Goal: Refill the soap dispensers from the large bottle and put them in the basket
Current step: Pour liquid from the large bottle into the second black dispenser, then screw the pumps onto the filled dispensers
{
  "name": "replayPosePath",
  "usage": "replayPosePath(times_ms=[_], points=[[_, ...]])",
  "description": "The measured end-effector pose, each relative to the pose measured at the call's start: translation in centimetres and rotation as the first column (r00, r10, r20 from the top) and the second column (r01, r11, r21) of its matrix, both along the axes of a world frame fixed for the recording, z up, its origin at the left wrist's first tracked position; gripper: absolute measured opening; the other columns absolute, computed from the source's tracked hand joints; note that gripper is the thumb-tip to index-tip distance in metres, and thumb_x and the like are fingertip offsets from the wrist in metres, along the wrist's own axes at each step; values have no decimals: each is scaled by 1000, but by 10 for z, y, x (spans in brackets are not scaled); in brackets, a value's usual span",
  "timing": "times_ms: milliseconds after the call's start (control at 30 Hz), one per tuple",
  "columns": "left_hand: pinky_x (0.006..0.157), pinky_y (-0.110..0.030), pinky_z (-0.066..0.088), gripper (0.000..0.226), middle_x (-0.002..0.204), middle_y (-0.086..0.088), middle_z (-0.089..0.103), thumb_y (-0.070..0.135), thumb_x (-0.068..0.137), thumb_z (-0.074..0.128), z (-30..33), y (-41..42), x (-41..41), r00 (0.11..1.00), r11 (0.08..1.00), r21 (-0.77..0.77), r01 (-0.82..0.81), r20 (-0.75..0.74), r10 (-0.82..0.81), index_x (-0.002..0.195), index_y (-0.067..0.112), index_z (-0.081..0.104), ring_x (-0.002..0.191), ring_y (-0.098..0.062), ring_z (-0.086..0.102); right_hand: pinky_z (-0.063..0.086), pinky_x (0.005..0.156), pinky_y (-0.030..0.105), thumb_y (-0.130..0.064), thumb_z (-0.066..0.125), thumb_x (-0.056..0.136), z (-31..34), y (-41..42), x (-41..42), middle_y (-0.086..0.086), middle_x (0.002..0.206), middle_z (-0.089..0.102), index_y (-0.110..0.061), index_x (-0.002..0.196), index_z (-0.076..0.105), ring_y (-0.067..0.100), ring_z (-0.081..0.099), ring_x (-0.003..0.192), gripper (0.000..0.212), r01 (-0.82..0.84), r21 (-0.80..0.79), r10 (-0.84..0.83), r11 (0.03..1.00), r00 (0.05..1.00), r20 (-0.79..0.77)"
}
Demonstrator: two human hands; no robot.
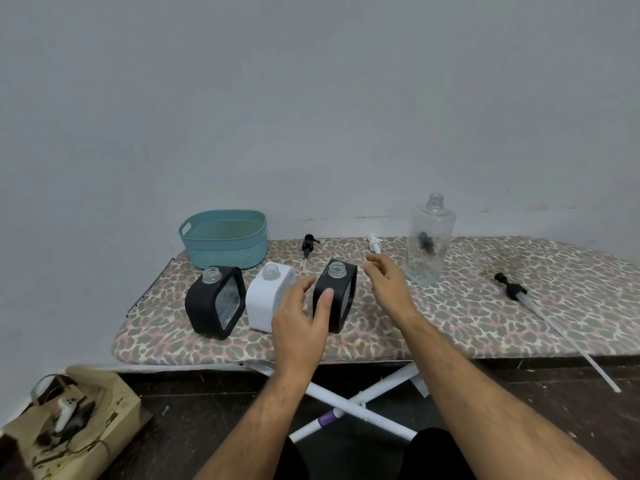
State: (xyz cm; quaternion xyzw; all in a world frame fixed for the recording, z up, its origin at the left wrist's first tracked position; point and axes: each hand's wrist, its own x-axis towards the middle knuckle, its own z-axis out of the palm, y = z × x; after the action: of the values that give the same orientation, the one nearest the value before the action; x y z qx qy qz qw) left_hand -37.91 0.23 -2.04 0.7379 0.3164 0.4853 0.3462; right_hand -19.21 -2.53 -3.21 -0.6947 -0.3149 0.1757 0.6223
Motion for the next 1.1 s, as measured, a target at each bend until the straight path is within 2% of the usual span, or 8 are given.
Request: replayPosePath(times_ms=[200, 367, 467, 533, 633, 833, 1000, 1100], points=[[85, -16, 52, 16, 98, 16, 67, 28, 92, 67, 49, 17, 0, 999, 997, 73, 35, 23, -37, 107, 23, 67, 94, 1, 64, 49, 76, 28, -22, 60, 94, 32, 2, 4, -5, 87, 65, -16, 101, 68, 5, 56, 73, 12, 12, 64, -19, 998, 994, 108], [70, -5, 45, 13, 89, 19, 62, 30, 94, 64, 95, 60, 6, 998, 998, 57, 18, -67, -15, 105, 23, 66, 82, 8, 59, 51, 75, 29, -24, 63, 91, 62, 15, 7, -5, 86, 67, -19, 90, 68, 10, 61, 80, 7, -40, 59, 32, 997, 990, 138], [67, -7, 42, 14, 88, 14, 65, 31, 94, 64, 112, 95, 14, 982, 998, 55, -19, -188, 29, 101, 20, 68, 81, 2, 61, 49, 70, 29, -24, 65, 89, 71, 30, 15, 0, 87, 68, -18, 86, 67, 16, 64, 84, 7, -101, -10, 101, 995, 987, 122], [73, -19, 48, 17, 90, 8, 69, 33, 92, 65, 116, 118, 26, 960, 998, 45, -34, -276, 46, 101, 19, 68, 83, -7, 64, 48, 68, 29, -24, 65, 90, 73, 42, 23, 4, 91, 70, -16, 90, 67, 18, 66, 85, 9, -126, -51, 130, 991, 988, 86], [76, -27, 48, 20, 97, 1, 71, 35, 91, 67, 117, 144, 49, 890, 999, 15, -47, -453, 49, 100, 17, 68, 88, -13, 66, 50, 68, 30, -25, 61, 94, 70, 60, 36, 7, 100, 71, -11, 97, 66, 18, 67, 88, 15, -165, -122, 168, 979, 986, 14], [75, -28, 48, 32, 105, -4, 71, 36, 89, 70, 98, 182, 110, 699, 996, -51, -69, -715, 11, 105, 8, 69, 90, -17, 64, 51, 68, 32, -23, 56, 97, 44, 99, 62, 11, 101, 71, -5, 103, 67, 18, 67, 83, 22, -183, -170, 169, 968, 981, -94], [68, -29, 45, 33, 95, -5, 68, 40, 88, 71, 72, 209, 154, 544, 995, -9, -103, -838, 49, 91, 8, 63, 82, -20, 59, 50, 60, 26, -10, 53, 95, 16, 123, 80, 14, 101, 72, -10, 100, 69, 18, 64, 81, 16, -231, -220, 201, 948, 968, -151], [68, -28, 43, 33, 96, -7, 65, 40, 87, 72, 58, 221, 169, 472, 991, 19, -129, -878, 78, 86, 11, 54, 86, -23, 60, 44, 53, 31, -1, 52, 92, 4, 131, 88, 17, 91, 68, -13, 100, 67, 25, 58, 74, 20, -269, -216, 235, 939, 957, -172]])
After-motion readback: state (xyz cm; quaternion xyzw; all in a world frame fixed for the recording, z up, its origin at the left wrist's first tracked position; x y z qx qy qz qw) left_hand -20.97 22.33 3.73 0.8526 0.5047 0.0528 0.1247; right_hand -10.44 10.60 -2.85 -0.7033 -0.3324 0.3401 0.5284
